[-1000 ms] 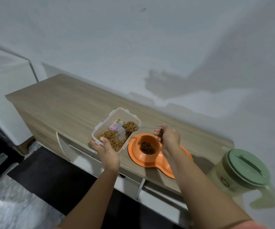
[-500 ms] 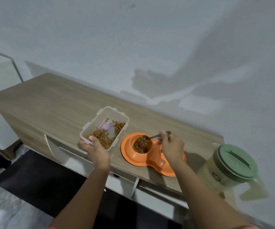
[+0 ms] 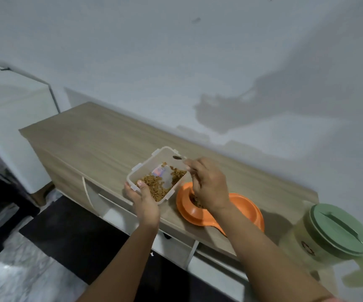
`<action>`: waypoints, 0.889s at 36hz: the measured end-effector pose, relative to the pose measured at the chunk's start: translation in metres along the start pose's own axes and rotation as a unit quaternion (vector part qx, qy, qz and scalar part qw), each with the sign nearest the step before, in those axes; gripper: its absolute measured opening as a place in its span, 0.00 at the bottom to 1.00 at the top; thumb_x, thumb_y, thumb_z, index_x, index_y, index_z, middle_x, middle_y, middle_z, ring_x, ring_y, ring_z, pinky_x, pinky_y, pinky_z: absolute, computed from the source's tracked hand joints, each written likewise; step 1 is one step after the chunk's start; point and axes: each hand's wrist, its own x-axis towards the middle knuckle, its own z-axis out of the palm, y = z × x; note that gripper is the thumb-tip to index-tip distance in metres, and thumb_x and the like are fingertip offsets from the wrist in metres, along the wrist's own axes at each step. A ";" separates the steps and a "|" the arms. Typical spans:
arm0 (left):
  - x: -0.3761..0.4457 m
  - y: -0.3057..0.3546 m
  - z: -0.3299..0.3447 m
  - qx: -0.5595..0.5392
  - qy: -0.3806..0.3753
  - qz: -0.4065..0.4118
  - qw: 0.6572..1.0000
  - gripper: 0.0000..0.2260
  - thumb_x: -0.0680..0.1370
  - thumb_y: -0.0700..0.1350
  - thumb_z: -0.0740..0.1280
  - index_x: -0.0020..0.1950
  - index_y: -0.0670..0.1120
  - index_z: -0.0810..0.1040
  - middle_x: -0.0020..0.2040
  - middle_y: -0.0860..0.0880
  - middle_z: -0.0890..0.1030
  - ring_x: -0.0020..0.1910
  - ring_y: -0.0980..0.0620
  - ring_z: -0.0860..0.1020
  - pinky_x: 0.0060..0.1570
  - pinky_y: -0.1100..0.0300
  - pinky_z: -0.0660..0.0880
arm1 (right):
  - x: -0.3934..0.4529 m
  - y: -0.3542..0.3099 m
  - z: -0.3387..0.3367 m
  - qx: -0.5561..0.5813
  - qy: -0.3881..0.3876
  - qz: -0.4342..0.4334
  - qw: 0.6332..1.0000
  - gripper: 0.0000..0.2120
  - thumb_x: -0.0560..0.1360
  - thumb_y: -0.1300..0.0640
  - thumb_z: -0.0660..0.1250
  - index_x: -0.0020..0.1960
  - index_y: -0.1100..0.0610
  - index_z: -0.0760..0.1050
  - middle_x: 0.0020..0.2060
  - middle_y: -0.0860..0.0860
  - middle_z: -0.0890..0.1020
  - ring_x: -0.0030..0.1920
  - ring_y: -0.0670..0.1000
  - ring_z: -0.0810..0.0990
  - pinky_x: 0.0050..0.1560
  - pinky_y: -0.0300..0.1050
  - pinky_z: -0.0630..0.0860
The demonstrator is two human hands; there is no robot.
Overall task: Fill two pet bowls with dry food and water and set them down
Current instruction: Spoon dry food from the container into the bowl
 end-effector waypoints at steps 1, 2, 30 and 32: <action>-0.001 0.002 -0.002 0.002 -0.008 -0.003 1.000 0.27 0.82 0.58 0.52 0.79 0.55 0.47 0.75 0.42 0.63 0.69 0.41 0.69 0.60 0.56 0.67 | -0.001 -0.004 0.006 -0.015 -0.018 -0.027 0.999 0.12 0.72 0.59 0.62 0.53 0.53 0.79 0.41 0.51 0.80 0.40 0.52 0.78 0.32 0.40 0.73; -0.002 0.004 -0.003 0.004 -0.017 -0.009 1.000 0.27 0.82 0.58 0.52 0.79 0.55 0.47 0.75 0.42 0.64 0.70 0.41 0.69 0.62 0.54 0.67 | -0.002 -0.008 0.010 -0.037 -0.036 -0.052 0.997 0.13 0.71 0.59 0.61 0.52 0.53 0.80 0.42 0.50 0.81 0.41 0.52 0.78 0.30 0.38 0.71; -0.006 0.024 -0.029 0.016 -0.130 -0.039 0.991 0.25 0.78 0.66 0.53 0.75 0.62 0.57 0.69 0.46 0.72 0.65 0.45 0.74 0.64 0.40 0.71 | -0.006 -0.030 0.019 -0.069 -0.166 0.239 0.954 0.24 0.76 0.54 0.62 0.72 0.50 0.65 0.68 0.54 0.67 0.69 0.55 0.63 0.66 0.51 0.65; -0.001 0.026 -0.028 0.014 -0.138 -0.048 0.989 0.23 0.79 0.64 0.53 0.73 0.60 0.60 0.65 0.47 0.76 0.60 0.46 0.78 0.60 0.41 0.75 | -0.005 -0.022 0.017 -0.001 -0.155 0.330 0.931 0.27 0.77 0.53 0.62 0.74 0.52 0.60 0.69 0.56 0.65 0.69 0.56 0.64 0.67 0.49 0.65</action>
